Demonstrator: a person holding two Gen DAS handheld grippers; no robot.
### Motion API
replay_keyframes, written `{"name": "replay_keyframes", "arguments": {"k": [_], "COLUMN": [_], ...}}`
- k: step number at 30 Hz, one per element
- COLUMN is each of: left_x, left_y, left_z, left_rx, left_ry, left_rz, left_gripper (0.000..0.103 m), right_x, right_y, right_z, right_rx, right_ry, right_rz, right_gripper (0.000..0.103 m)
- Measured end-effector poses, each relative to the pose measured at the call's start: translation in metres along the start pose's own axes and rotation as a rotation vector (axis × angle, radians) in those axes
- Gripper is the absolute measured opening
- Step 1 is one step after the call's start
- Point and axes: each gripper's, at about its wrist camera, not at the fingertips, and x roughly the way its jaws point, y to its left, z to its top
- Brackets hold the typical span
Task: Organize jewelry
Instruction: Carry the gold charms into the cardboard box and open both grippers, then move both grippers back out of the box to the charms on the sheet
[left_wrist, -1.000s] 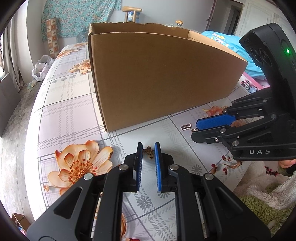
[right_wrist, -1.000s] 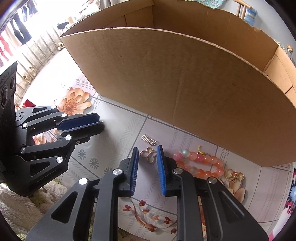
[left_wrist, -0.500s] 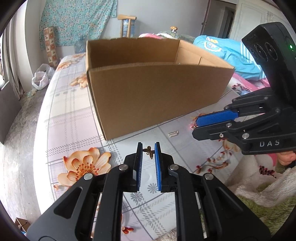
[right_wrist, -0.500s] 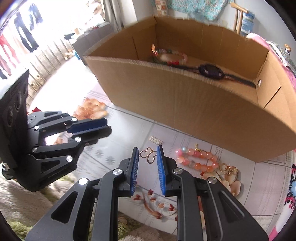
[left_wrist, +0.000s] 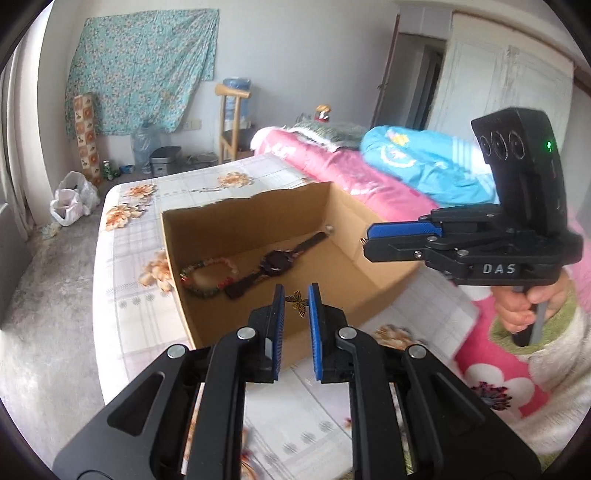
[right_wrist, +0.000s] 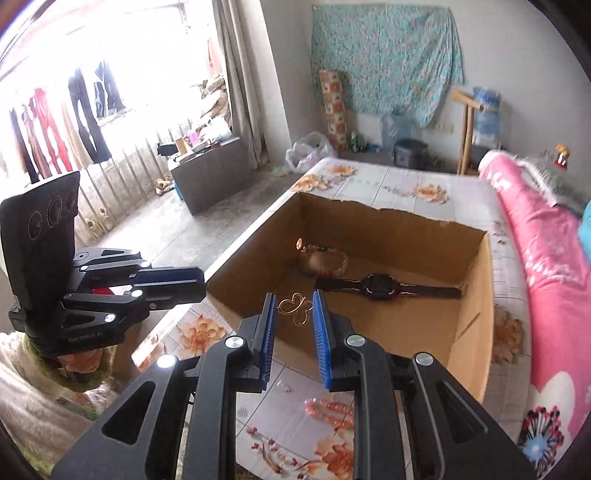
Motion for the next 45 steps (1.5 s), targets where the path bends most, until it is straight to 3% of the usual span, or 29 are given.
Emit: {"name": "replay_keyframes", "arguments": {"k": [3, 7, 10, 12, 19, 24, 28, 32, 35, 38, 42, 45], "left_x": [0.048, 0.098, 0.116, 0.119, 0.108, 0.071, 0.026, -0.007, -0.007, 0.013, 0.052, 0.066], "left_y": [0.016, 0.036, 0.042, 0.042, 0.049, 0.043, 0.024, 0.002, -0.013, -0.027, -0.04, -0.048], "left_z": [0.021, 0.03, 0.027, 0.025, 0.026, 0.024, 0.008, -0.026, -0.051, -0.07, -0.089, -0.09], "left_rx": [-0.024, -0.06, -0.069, -0.073, -0.106, -0.101, -0.073, -0.045, -0.034, -0.033, -0.015, 0.0], "left_ry": [0.124, 0.262, 0.33, 0.332, 0.277, 0.15, 0.018, -0.049, -0.011, 0.07, 0.171, 0.184], "left_rz": [0.031, 0.072, 0.084, 0.077, 0.082, 0.067, 0.015, -0.054, -0.076, -0.069, -0.047, -0.074], "left_gripper": [0.012, 0.012, 0.012, 0.012, 0.015, 0.017, 0.022, 0.03, 0.033, 0.034, 0.034, 0.034], "right_x": [0.045, 0.104, 0.127, 0.126, 0.113, 0.069, 0.016, -0.03, -0.042, -0.036, -0.01, 0.003], "right_y": [-0.018, -0.037, -0.042, -0.044, -0.054, -0.051, -0.04, -0.024, -0.016, -0.015, -0.033, -0.046], "right_z": [0.022, 0.027, 0.024, 0.023, 0.025, 0.018, -0.006, -0.047, -0.082, -0.115, -0.15, -0.163], "right_rx": [0.086, 0.16, 0.198, 0.21, 0.242, 0.236, 0.227, 0.209, 0.226, 0.275, 0.435, 0.522], "right_ry": [0.126, 0.285, 0.349, 0.355, 0.277, 0.13, -0.023, -0.136, -0.146, -0.105, -0.022, -0.002], "right_rz": [0.077, 0.074, 0.067, 0.062, 0.064, 0.08, 0.115, 0.157, 0.172, 0.127, 0.041, 0.01], "right_gripper": [0.02, 0.02, 0.02, 0.021, 0.028, 0.032, 0.034, 0.034, 0.035, 0.037, 0.037, 0.037]}}
